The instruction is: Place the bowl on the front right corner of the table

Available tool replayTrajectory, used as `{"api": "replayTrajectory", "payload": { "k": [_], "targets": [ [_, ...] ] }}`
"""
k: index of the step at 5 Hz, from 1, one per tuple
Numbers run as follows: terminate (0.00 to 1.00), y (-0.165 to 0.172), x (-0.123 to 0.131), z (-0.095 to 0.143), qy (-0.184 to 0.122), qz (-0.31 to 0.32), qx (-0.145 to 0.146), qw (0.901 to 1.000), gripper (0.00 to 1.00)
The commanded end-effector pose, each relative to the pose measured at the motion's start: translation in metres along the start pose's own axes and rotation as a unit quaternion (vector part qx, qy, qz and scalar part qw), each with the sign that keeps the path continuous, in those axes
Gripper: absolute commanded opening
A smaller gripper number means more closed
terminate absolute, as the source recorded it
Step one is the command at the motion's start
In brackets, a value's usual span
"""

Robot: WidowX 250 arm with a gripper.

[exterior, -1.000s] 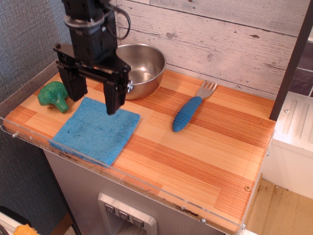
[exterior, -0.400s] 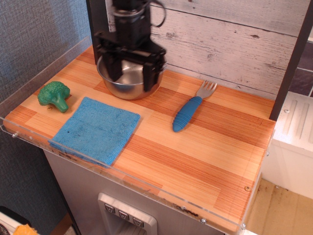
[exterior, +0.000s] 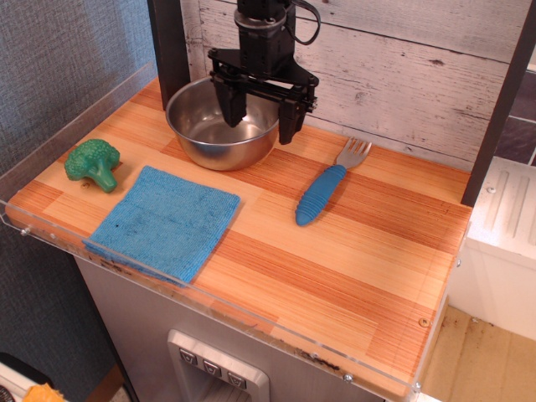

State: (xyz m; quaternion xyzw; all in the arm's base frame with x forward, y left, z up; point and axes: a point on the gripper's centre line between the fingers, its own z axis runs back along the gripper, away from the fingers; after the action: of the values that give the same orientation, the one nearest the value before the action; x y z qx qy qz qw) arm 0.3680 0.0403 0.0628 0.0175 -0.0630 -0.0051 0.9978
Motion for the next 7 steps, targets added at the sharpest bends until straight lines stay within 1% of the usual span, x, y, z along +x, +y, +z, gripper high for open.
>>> {"api": "replayTrajectory", "payload": {
  "k": [1, 2, 3, 4, 6, 7],
  "targets": [
    [0.0, 0.008, 0.012, -0.002, -0.023, 0.012, -0.005, 0.9997, 1.0],
    [0.0, 0.011, 0.009, -0.01, -0.022, 0.007, -0.023, 0.9995, 1.0],
    [0.0, 0.013, 0.009, -0.011, -0.024, 0.01, -0.026, 0.9993, 0.0],
    [0.0, 0.012, 0.008, -0.012, -0.021, 0.009, -0.026, 0.9994, 0.0],
    [0.0, 0.011, 0.005, -0.014, -0.014, 0.003, -0.015, 0.9998, 0.0],
    [0.0, 0.011, 0.005, -0.011, -0.016, -0.001, -0.015, 0.9998, 0.0]
  ]
}}
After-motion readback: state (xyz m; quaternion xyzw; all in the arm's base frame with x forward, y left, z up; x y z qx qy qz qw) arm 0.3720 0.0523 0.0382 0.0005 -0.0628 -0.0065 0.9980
